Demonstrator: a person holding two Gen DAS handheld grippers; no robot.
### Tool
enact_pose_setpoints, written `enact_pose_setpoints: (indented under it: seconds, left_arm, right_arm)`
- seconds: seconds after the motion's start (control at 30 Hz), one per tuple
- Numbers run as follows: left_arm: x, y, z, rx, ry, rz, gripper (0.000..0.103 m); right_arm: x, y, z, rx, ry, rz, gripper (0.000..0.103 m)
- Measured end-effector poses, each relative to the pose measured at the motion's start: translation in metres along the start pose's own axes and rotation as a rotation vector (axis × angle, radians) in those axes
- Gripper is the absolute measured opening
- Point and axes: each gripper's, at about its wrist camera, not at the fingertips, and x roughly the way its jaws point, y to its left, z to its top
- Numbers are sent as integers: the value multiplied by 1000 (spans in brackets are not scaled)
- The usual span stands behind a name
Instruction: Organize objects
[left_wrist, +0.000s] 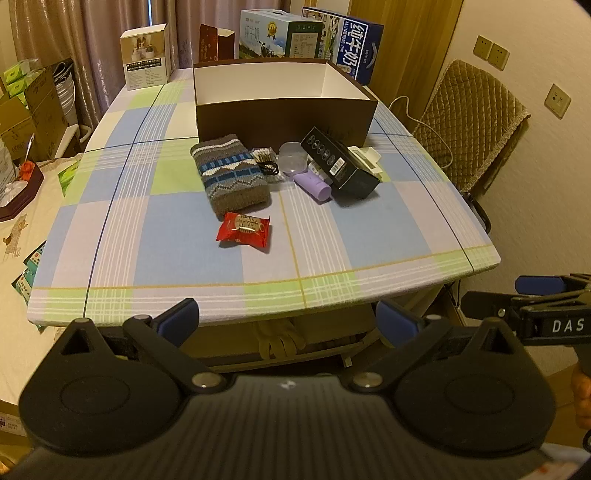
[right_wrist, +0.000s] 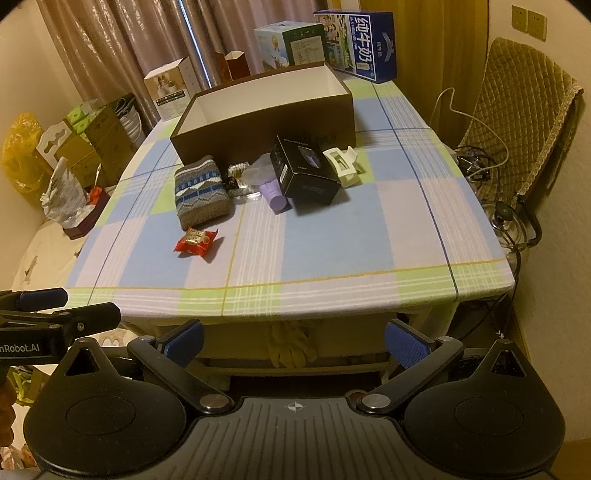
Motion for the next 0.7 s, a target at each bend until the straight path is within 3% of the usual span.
enact_pose_setpoints:
  seconds: [0.7]
  left_arm:
    - [12, 3, 11, -14, 11, 12, 101]
  right_arm:
    - [12, -3, 12, -4, 10, 8, 101]
